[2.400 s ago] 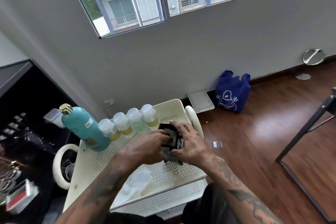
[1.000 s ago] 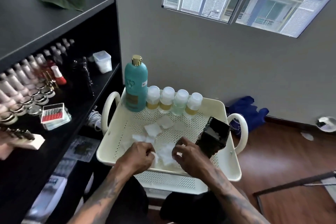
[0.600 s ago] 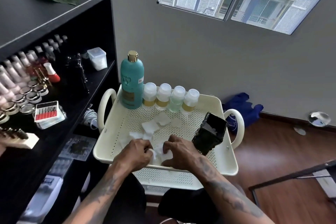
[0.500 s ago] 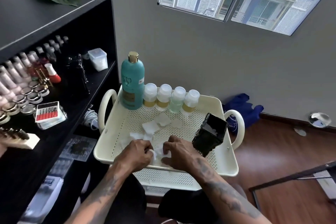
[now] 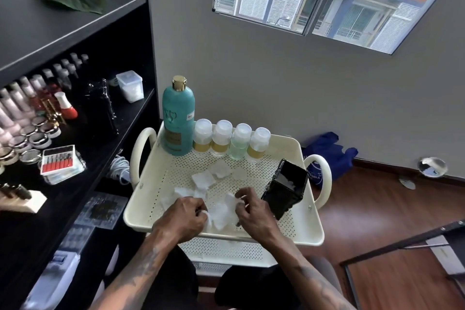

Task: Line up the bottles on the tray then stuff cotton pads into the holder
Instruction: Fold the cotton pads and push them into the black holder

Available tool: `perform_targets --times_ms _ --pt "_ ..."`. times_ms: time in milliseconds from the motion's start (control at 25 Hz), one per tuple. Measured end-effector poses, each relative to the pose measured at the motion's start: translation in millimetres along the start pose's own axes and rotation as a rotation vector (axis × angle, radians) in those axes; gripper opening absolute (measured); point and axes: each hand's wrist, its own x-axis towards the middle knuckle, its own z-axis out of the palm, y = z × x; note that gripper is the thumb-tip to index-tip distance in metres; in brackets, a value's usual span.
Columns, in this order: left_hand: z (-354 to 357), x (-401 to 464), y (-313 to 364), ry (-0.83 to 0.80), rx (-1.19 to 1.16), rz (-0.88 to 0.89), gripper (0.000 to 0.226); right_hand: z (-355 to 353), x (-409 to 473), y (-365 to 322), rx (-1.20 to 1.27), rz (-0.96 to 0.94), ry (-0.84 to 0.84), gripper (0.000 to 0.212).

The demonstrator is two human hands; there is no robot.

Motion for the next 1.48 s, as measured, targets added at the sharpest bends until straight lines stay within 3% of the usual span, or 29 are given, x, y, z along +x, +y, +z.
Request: perform_targets --times_ms 240,320,440,520,760,960,1040,1200,1360,1480 --pt "4 6 -7 0.011 0.015 -0.012 0.022 -58 -45 -29 0.198 -0.160 0.105 0.007" --pt "5 7 -8 -0.007 0.050 -0.016 0.024 -92 -51 -36 0.193 -0.214 0.266 0.010" --pt "5 7 -8 -0.027 0.060 -0.012 0.027 -136 -42 -41 -0.167 -0.378 0.645 0.013" --pt "5 6 -8 -0.031 0.057 -0.004 0.027 -141 -31 -39 -0.399 -0.434 0.708 0.010" --pt "6 5 -7 -0.005 0.051 0.014 0.018 -118 -1 -17 -0.817 -0.212 0.270 0.013" --pt "4 5 -9 0.005 0.017 0.032 0.020 -125 6 -19 -0.888 0.017 -0.125 0.064" --pt "3 2 -7 0.013 -0.013 0.046 0.017 -129 2 -17 -0.847 -0.009 -0.106 0.070" --pt "1 -3 -2 0.152 -0.095 0.064 0.009 -142 -18 3 -0.538 -0.207 0.288 0.046" --pt "-3 -8 1 0.287 -0.216 0.014 0.015 -129 -19 32 -0.348 -0.031 0.053 0.109" --pt "-13 -14 11 0.261 -0.270 -0.044 0.014 -102 -17 53 -0.096 -0.084 0.131 0.106"
